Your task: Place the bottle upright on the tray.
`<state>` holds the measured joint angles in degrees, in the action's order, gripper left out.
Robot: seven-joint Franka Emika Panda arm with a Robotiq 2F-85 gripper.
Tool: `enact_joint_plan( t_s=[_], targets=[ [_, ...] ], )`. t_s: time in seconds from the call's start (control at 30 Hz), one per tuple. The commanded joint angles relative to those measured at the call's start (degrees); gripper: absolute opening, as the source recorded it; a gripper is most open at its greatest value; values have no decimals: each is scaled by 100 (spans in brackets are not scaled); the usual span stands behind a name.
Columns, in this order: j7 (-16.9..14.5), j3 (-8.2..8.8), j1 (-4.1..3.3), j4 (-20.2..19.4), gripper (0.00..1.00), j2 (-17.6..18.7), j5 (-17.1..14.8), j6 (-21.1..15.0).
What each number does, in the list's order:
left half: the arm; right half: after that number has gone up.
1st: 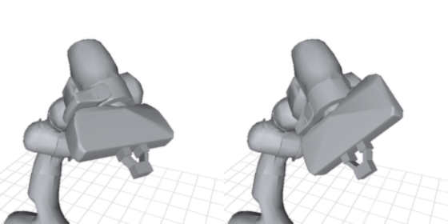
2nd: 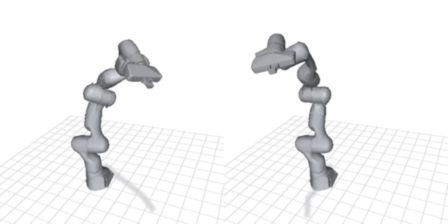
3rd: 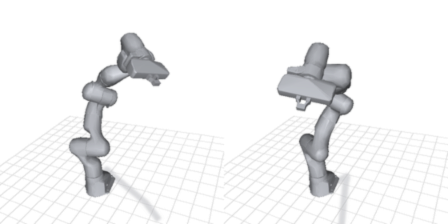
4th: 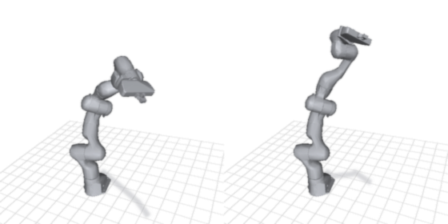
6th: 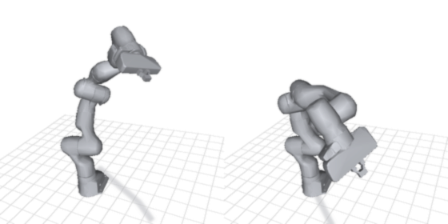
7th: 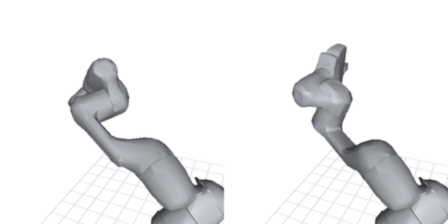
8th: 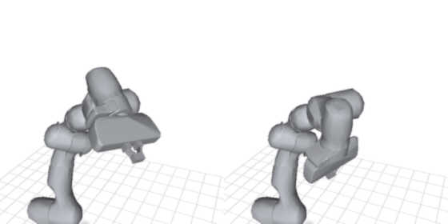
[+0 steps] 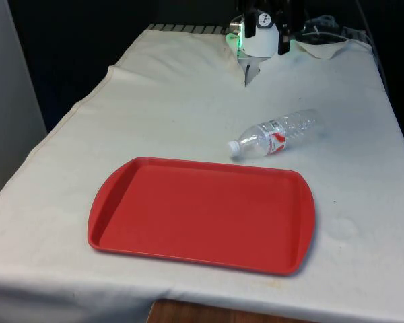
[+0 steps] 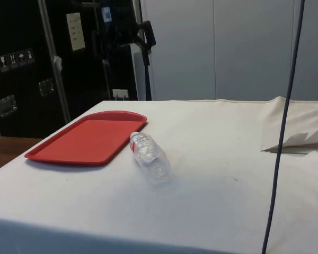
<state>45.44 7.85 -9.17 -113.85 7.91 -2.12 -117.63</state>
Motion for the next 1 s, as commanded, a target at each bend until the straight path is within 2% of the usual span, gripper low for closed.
enact_joint_plan(
  t_s=[0.0,0.07,0.1,0.23,0.3,0.53,0.57,0.8,0.83,0.87,0.97],
  targets=[
    [40,-6,-6,-46,100,11,-34,-120],
    [17,-6,0,-34,100,23,0,-69],
    [92,-29,-11,-86,100,46,-34,-195],
    [172,-69,-6,-143,100,86,-23,-286],
    [143,-69,0,-109,100,92,0,-195],
    [332,-149,-11,-275,100,143,-11,-493],
    [298,-149,0,-258,100,138,0,-413],
    [447,-206,-11,-390,100,206,-17,-670],
    [407,-201,0,-355,100,201,0,-573],
    [458,-212,-11,-401,100,212,-17,-693],
    [498,-235,-17,-447,100,246,-17,-762]
  ],
)
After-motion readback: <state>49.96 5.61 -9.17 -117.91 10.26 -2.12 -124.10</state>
